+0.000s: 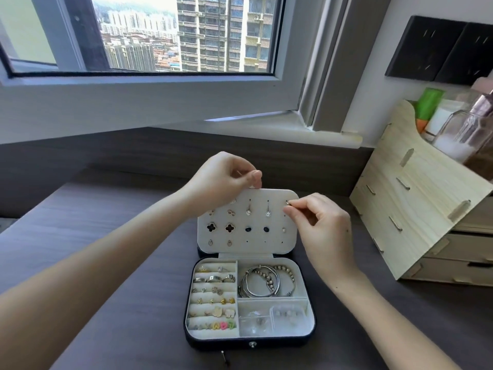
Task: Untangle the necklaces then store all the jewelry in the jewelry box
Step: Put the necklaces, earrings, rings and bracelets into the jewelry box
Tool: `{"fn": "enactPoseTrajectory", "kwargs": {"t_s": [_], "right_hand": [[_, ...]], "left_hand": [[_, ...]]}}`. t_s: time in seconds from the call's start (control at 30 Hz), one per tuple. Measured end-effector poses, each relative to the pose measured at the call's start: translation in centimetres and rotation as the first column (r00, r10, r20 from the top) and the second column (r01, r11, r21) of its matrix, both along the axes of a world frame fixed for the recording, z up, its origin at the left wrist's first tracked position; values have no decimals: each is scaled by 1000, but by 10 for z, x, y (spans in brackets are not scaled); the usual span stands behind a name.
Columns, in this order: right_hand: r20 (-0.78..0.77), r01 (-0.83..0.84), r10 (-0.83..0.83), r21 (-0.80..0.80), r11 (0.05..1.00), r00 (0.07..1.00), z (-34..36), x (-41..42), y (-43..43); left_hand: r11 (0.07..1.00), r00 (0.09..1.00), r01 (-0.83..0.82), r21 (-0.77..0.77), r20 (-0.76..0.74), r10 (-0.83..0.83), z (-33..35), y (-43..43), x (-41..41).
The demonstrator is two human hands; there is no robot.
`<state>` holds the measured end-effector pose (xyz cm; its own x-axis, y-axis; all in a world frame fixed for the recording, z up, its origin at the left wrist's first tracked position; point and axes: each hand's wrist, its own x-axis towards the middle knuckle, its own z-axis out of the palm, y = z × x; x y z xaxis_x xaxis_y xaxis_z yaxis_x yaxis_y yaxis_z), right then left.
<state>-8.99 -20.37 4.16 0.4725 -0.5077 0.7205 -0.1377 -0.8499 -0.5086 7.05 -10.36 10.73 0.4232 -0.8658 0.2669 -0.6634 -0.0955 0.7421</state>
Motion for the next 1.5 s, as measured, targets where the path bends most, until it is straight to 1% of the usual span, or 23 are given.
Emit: {"fn": "enactPoseTrajectory", "kwargs": {"t_s": [0.1, 0.23, 0.33, 0.47, 0.6, 0.63, 0.7, 0.73, 0.8, 0.93, 1.0, 1.07, 1.17, 1.3, 1.5], "right_hand": [[-7, 3, -4, -73, 997, 1000, -2, 2, -1], [-10, 42, -43, -116, 992, 999, -2, 0, -1], [-16, 68, -70, -121, 990, 997, -4, -1, -1], [-17, 60, -63, -114, 992, 998, 0, -1, 0], [-6, 66, -66, -13, 998, 998, 8, -5, 3], [-8, 43, -42, 49, 998, 999, 10, -9, 4], [-11, -52, 55, 182, 982, 998, 13, -19, 6], [-20, -105, 112, 210, 972, 994, 13, -24, 7], [-48, -181, 192, 178, 967, 980, 11, -35, 9], [-10, -238, 239, 67, 969, 971, -1, -46, 14], [4, -244, 244, 30, 969, 970, -6, -48, 14], [9, -242, 242, 7, 970, 970, -7, -48, 14], [8, -247, 247, -8, 969, 969, -7, -48, 13], [-16, -259, 259, 1, 966, 966, -8, -50, 11], [-14, -263, 263, 24, 965, 965, -9, -51, 11]], "left_hand": [[1000, 1000, -1, -1, 21, 1, 2, 4, -3], [1000, 1000, -13, -13, -5, 13, 2, 7, -4], [1000, 1000, -15, -19, 1, 15, 2, 9, -5], [999, 1000, -6, -34, -6, 6, 4, 12, -7], [1000, 995, -11, -16, -104, 9, 9, 20, -13], [1000, 986, 7, 9, -164, -5, 11, 22, -14], [990, 940, 122, 77, -328, -91, 16, 26, -13], [972, 909, 206, 117, -391, -146, 19, 27, -11], [915, 862, 350, 203, -451, -230, 20, 26, -8], [824, 862, 450, 345, -410, -299, 9, 7, -7], [767, 838, 510, 390, -426, -340, -1, -5, -10], [708, 799, 577, 407, -460, -387, -10, -15, -14], [635, 728, 667, 391, -522, -443, -18, -26, -19], [562, 656, 741, 368, -575, -489, -23, -32, -16], [524, 657, 751, 401, -524, -541, -24, -37, -15]]}}
